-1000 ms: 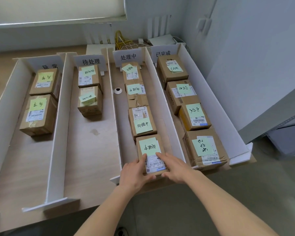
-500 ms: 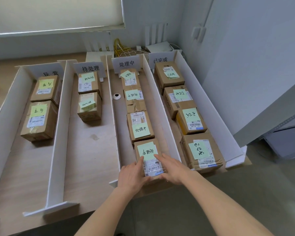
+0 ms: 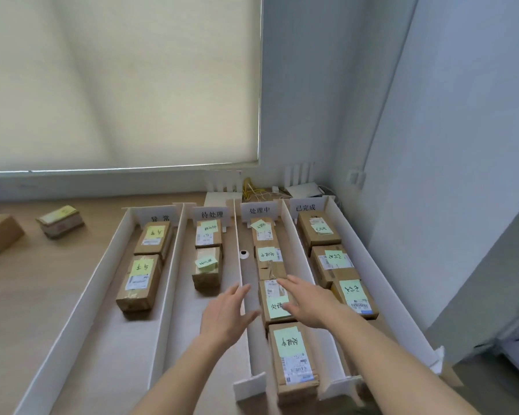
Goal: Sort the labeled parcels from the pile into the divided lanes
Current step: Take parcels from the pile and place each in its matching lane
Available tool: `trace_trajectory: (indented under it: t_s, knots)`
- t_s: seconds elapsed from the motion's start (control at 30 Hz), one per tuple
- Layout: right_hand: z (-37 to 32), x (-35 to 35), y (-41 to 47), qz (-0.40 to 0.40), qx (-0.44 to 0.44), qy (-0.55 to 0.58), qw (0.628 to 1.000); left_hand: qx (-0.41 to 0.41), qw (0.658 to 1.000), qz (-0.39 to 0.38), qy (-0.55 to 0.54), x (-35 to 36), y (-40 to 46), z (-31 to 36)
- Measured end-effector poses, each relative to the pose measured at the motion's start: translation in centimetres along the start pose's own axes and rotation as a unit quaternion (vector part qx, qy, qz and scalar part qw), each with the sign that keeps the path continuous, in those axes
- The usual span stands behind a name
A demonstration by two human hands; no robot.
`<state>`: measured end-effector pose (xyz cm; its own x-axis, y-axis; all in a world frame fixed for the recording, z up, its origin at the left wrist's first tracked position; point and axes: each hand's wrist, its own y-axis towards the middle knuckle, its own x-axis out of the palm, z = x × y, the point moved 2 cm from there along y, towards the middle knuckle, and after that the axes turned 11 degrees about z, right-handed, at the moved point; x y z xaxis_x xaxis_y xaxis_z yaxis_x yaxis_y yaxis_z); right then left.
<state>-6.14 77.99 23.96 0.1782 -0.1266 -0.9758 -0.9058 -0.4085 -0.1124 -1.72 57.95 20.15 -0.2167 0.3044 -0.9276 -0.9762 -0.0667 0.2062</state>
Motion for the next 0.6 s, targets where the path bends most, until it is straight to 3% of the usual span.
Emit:
trace_trajectory:
  t_s: [0.37, 0.6]
  knots:
    - [-23.9, -14.6, 1.3, 0.092, -0.117, -0.06, 0.987, -0.048, 0.988, 0.143, 0.044, -25.0, -2.3, -14.2]
    - [-43.8, -17.0, 1.3, 0.129, -0.2, -0.071, 0.969, -0.124, 0.971, 0.191, 0.069, -37.9, -10.2, -28.6]
